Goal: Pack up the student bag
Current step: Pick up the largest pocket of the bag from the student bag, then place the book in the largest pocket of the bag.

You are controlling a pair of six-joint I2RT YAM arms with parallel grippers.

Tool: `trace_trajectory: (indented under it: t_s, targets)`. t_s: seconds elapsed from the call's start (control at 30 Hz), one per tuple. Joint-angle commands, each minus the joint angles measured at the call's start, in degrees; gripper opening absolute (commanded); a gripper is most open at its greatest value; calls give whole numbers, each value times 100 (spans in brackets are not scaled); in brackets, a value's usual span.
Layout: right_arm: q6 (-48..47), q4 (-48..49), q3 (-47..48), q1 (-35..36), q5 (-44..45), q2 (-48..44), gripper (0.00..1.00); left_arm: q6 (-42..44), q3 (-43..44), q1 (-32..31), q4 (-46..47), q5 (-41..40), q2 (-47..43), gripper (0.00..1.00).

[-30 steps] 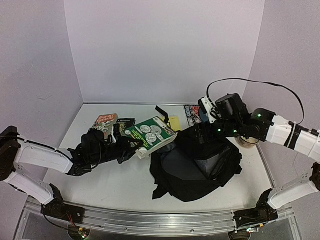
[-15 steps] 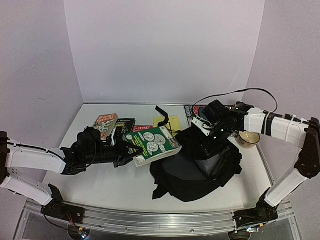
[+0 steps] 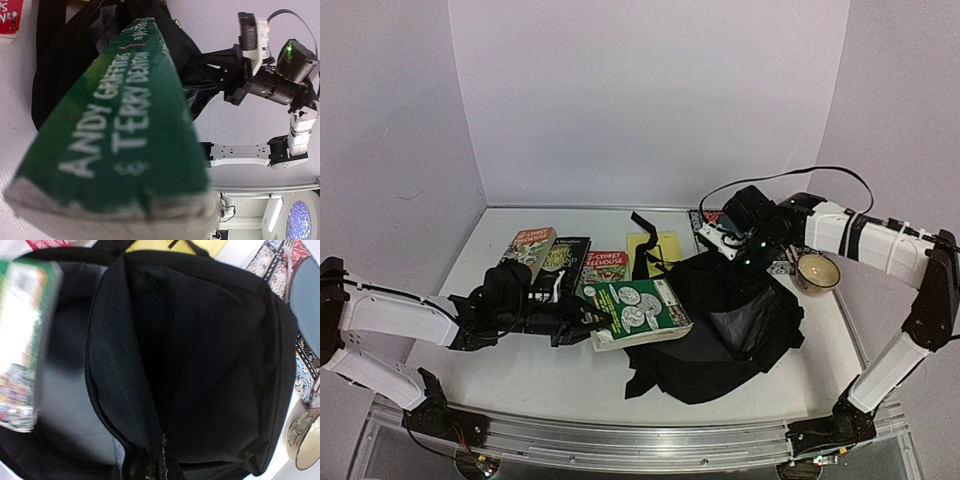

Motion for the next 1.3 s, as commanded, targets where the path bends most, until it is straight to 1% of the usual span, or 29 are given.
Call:
trace_trajectory:
  t_s: [0.0, 0.23, 0.43, 0.67, 0.87, 1.07, 1.27]
  targets:
    - [592, -156, 504, -11, -134, -541, 0, 33, 475, -107, 501, 230, 173, 0]
    - [1132, 262, 447, 5, -761, -884, 0, -59, 733, -163, 487, 281, 610, 0]
    - [1521, 746, 145, 36, -1014, -1123, 0, 143, 1336, -279, 487, 282, 903, 0]
    - [1962, 1222, -72, 137, -1199, -1274, 0, 171, 2034, -322, 483, 272, 1777, 0]
    - [2544, 1618, -345, 322, -1217, -1500, 0, 127, 2422, -330, 492, -99, 2123, 0]
    - [3160, 1809, -581, 848, -870, -1663, 0, 273, 2714, -403, 500, -424, 2273, 0]
    - [3634, 2198, -802, 1329, -504, -1727, 0, 274, 2955, -524, 531, -439, 2678, 0]
